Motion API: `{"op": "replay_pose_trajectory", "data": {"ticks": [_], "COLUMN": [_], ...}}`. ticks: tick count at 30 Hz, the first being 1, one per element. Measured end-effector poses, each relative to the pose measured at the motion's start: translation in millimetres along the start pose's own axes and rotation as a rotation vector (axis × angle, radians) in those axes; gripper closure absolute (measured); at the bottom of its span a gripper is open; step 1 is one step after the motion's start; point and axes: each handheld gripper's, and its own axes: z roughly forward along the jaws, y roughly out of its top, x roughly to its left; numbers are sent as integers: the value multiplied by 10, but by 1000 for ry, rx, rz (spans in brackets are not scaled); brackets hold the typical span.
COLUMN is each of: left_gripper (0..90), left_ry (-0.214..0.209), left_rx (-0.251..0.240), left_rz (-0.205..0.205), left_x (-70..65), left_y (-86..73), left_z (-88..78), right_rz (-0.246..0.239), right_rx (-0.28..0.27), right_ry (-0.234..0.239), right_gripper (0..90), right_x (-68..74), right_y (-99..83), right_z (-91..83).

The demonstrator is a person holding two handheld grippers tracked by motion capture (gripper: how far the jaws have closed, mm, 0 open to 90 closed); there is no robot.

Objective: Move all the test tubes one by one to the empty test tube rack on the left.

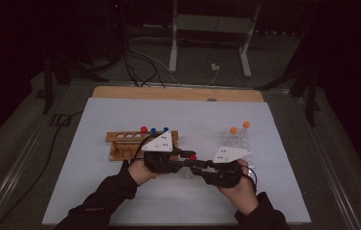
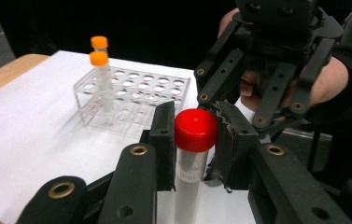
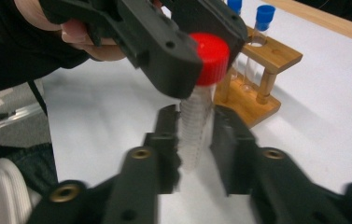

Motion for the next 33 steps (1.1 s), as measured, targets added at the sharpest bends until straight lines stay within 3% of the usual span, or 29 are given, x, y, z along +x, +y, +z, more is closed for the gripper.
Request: {"op": "replay_pose_trajectory", "data": {"ticks": [6, 11, 13, 19, 26, 33], "left_gripper": [718, 718, 718, 717, 717, 717], "left_ry": [23, 49, 60, 103, 168, 243], "left_rx": [-15, -29, -36, -54, -72, -96], "left_rz": [-2, -6, -2, 11, 6, -3], "left_x": [57, 96, 107, 153, 221, 313], "left_y": [44, 97, 123, 186, 233, 264], "left_z": [-136, -277, -339, -556, -813, -1082], "right_rz": [33, 28, 20, 80, 97, 91], "right_rx": [-17, -34, -47, -28, -51, -69], "right_ry": [-32, -69, -101, -135, -172, -136], "right_gripper": [484, 361, 358, 156, 44, 2], "right_x": [-55, -72, -71, -93, -100, -113], "right_y": [-28, -43, -55, -61, -57, -69], "right_z": [-43, -77, -93, -84, -106, -158]}}
